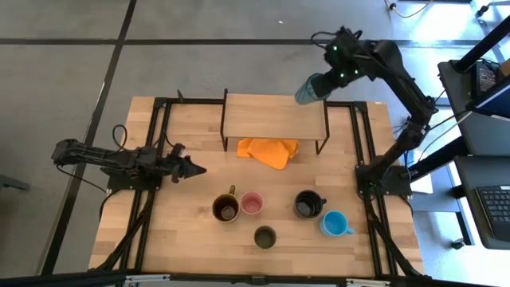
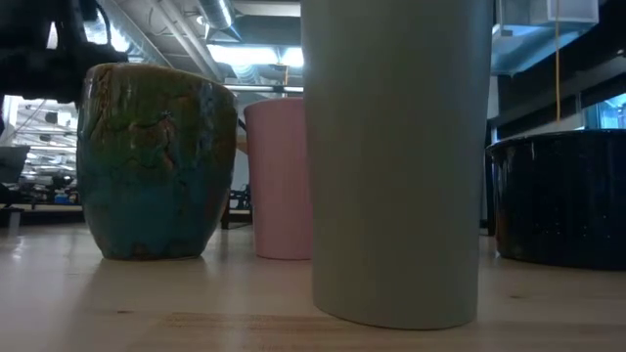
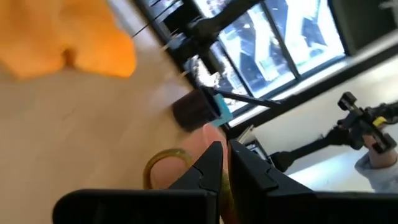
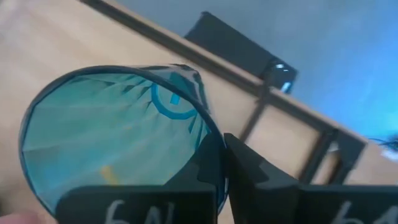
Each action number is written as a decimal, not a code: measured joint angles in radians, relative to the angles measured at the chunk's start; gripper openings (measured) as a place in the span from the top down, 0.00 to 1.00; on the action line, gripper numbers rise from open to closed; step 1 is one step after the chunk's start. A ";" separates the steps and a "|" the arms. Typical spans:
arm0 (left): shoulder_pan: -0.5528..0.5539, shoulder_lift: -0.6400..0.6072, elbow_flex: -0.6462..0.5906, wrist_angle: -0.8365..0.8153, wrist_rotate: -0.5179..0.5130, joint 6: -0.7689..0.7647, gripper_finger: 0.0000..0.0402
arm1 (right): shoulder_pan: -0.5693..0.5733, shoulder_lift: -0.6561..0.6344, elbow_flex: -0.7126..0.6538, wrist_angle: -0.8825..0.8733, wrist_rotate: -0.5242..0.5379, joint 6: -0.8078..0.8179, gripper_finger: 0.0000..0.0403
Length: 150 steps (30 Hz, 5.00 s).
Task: Stack small to large cups/mugs on shelf
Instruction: Put the blue cup on the shelf
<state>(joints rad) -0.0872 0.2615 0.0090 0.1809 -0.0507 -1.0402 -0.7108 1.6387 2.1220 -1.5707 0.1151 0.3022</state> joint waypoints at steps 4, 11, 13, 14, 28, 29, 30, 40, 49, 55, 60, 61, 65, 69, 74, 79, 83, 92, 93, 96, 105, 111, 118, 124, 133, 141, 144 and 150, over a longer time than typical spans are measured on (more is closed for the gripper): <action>0.000 0.000 0.000 -0.063 -0.012 -0.123 0.95 | -0.064 0.020 0.000 0.000 -0.026 -0.081 0.97; 0.000 0.000 0.000 -0.083 -0.064 -0.161 0.95 | -0.061 0.023 0.000 0.000 -0.061 -0.106 0.97; 0.000 0.000 0.000 -0.083 -0.087 -0.154 0.95 | -0.056 0.022 0.000 0.000 -0.059 -0.106 0.97; 0.000 0.000 0.000 -0.083 -0.100 -0.147 0.95 | -0.056 0.021 -0.006 0.002 -0.060 -0.106 0.97; 0.048 0.000 0.000 -0.075 -0.093 -0.109 0.95 | -0.032 0.011 -0.059 0.003 -0.043 0.003 0.97; 0.056 0.000 0.000 -0.075 -0.074 -0.111 0.95 | -0.032 0.010 -0.050 0.002 -0.052 0.013 0.97; 0.065 0.000 0.000 -0.075 -0.053 -0.117 0.95 | -0.033 0.005 -0.046 0.002 -0.061 0.027 0.97; 0.181 0.000 0.000 -0.076 0.078 -0.137 0.95 | 0.024 -0.042 -0.037 -0.001 -0.084 0.118 0.97; 0.271 0.000 0.000 -0.076 0.172 -0.138 0.95 | 0.011 -0.047 -0.146 0.000 -0.046 0.094 0.98; 0.284 0.000 0.000 -0.075 0.199 -0.145 0.95 | 0.013 -0.050 -0.228 0.008 -0.061 0.077 0.97; 0.283 0.000 0.000 -0.073 0.107 -0.155 0.95 | 0.003 -0.054 -0.201 -0.006 -0.031 0.048 0.97; 0.283 0.000 0.000 -0.072 0.069 -0.155 0.95 | -0.002 -0.061 -0.197 -0.003 -0.031 0.044 0.97; 0.284 0.000 0.000 -0.032 -0.100 -0.191 0.95 | -0.031 -0.092 -0.197 -0.004 -0.029 0.039 0.97; 0.283 -0.001 0.000 0.042 -0.240 -0.180 0.95 | -0.044 -0.111 -0.198 -0.003 -0.027 0.036 0.96; 0.283 0.000 0.000 0.064 -0.370 -0.074 0.95 | -0.045 -0.114 -0.198 -0.001 -0.027 0.029 0.96; 0.283 0.000 0.000 0.200 -0.376 -0.043 0.95 | -0.045 -0.114 -0.198 0.000 -0.028 0.026 0.96; 0.283 0.000 0.073 0.321 -0.272 0.100 0.95 | -0.045 -0.114 -0.198 0.000 -0.028 0.008 0.96; 0.344 0.329 0.685 -0.194 0.051 0.394 0.95 | -0.045 -0.114 -0.198 0.000 -0.029 -0.002 0.96; 0.364 0.389 0.755 -0.220 0.119 0.425 0.95 | -0.045 -0.114 -0.198 0.000 -0.029 -0.008 0.96; 0.430 0.567 0.927 -0.366 0.278 0.507 0.95 | -0.045 -0.114 -0.198 0.000 -0.029 -0.017 0.96; 0.597 0.977 1.285 -0.507 0.525 0.713 0.95 | -0.020 -0.114 -0.198 0.000 -0.072 0.000 0.96; 0.666 1.243 1.462 -0.514 0.651 0.754 0.95 | 0.000 -0.114 -0.198 0.000 -0.073 0.004 0.96; 0.628 1.535 1.638 -0.493 0.730 0.809 0.95 | 0.001 -0.114 -0.198 0.000 -0.073 0.007 0.96; 0.608 1.710 1.841 -0.504 0.742 0.870 0.95 | 0.001 -0.114 -0.198 0.000 -0.074 0.009 0.96; 0.609 1.834 1.904 -0.499 0.722 0.916 0.95 | 0.001 -0.114 -0.198 0.000 -0.084 0.015 0.96; 0.581 1.886 1.903 -0.411 0.707 0.896 0.95 | 0.001 -0.114 -0.198 0.000 -0.085 0.012 0.96; 0.576 1.887 1.903 -0.377 0.681 0.893 0.95 | 0.001 -0.114 -0.198 0.000 -0.091 0.020 0.96; 0.580 1.888 1.903 -0.365 0.654 0.898 0.95 | 0.001 -0.114 -0.198 0.000 -0.113 0.034 0.96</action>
<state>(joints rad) 0.4927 2.1490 1.9118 -0.1841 0.6037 -0.1424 -0.7094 1.5249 1.9236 -1.5711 0.0025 0.3358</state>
